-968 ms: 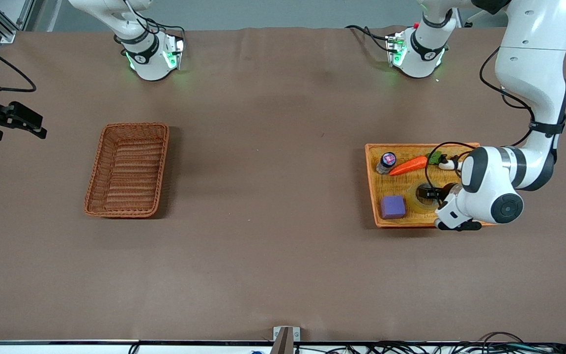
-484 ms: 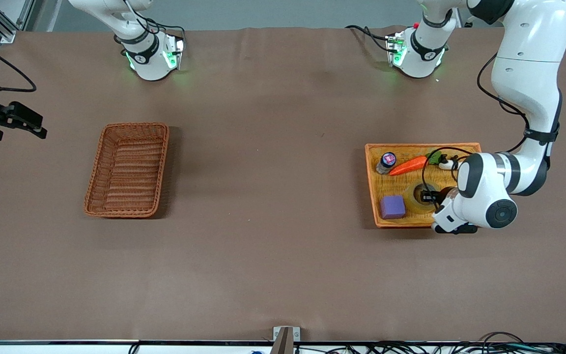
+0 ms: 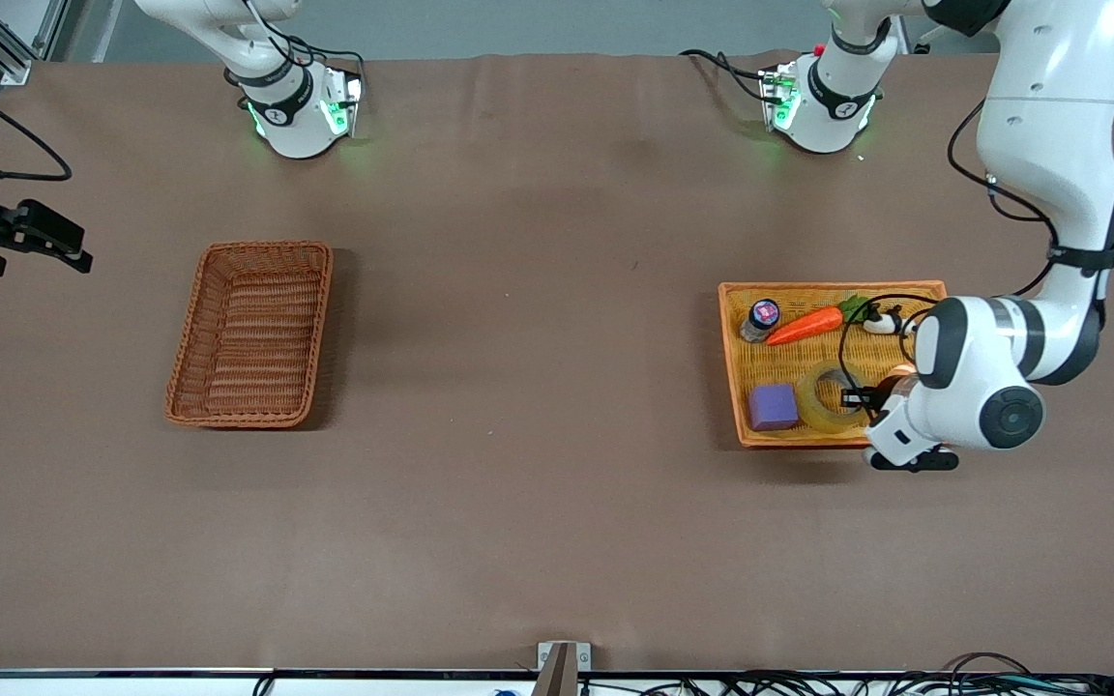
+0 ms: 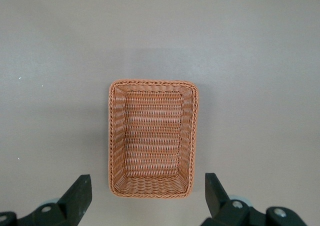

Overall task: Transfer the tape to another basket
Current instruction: 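Close the left gripper on the tape roll's rim and lift it, then carry the tape toward the table middle and set it down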

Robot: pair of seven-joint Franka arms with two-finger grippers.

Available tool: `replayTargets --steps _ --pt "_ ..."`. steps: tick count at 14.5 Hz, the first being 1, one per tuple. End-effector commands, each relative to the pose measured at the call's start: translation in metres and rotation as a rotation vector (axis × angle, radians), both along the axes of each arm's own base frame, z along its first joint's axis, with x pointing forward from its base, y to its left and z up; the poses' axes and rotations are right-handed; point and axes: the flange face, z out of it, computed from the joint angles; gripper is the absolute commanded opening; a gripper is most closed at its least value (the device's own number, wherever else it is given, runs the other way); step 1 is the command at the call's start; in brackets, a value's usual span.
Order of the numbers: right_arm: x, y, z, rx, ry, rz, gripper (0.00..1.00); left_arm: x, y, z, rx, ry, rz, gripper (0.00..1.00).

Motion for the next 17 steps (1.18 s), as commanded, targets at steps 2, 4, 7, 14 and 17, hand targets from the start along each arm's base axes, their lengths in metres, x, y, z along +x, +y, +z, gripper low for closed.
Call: replayTargets --steps 2,4,7,14,17 --pt "-0.004 -0.001 0.001 0.005 0.001 0.008 1.0 -0.011 -0.005 0.067 0.021 -0.009 -0.031 0.08" --pt "-0.003 -0.001 0.001 0.005 0.0 0.008 1.0 -0.011 -0.031 0.083 0.035 -0.031 -0.082 0.08" --pt "-0.003 -0.002 0.002 0.005 -0.007 0.006 1.0 -0.019 -0.104 0.071 0.016 -0.011 -0.183 0.09" --pt "-0.003 -0.004 0.001 0.004 0.001 0.003 1.0 -0.045 -0.278 0.01 0.063 0.028 -0.266 0.08" --pt "-0.004 -0.004 -0.002 0.004 0.013 0.003 1.0 -0.087 -0.35 -0.014 0.069 0.061 -0.372 0.12"
